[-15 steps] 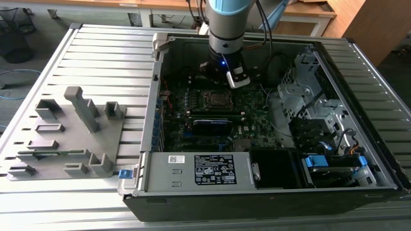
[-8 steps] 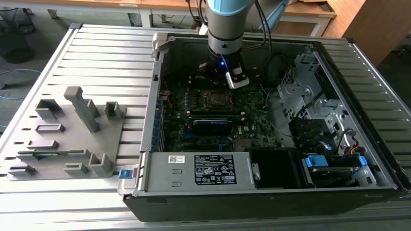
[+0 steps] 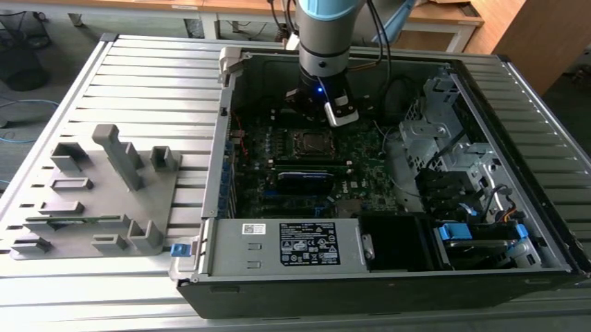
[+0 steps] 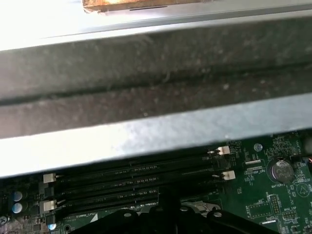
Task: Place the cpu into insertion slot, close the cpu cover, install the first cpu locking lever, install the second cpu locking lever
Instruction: 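Install the first cpu locking lever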
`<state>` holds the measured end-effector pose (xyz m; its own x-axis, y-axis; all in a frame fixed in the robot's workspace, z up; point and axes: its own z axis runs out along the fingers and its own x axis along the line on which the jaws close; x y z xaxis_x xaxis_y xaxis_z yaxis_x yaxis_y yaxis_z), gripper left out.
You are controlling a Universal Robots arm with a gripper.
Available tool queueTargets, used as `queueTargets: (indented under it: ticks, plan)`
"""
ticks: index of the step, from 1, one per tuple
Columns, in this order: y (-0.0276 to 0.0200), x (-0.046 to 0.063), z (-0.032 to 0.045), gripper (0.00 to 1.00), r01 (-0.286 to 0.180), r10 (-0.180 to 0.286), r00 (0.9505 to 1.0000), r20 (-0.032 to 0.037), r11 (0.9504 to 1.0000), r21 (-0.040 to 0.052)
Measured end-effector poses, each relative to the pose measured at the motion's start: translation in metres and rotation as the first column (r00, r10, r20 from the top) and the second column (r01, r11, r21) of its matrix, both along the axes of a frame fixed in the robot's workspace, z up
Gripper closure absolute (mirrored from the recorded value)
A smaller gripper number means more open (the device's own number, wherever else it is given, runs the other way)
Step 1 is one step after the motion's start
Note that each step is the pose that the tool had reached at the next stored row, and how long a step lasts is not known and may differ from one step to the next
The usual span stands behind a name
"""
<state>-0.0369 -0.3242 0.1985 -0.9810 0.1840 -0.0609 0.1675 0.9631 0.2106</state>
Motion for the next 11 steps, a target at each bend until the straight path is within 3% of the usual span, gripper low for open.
queueTargets:
  ticks: [11]
  plan:
    - [0.0004,0.0018,0.0007,0.89,0.018,-0.018,0.9998,-0.0001,0.9998,0.0007]
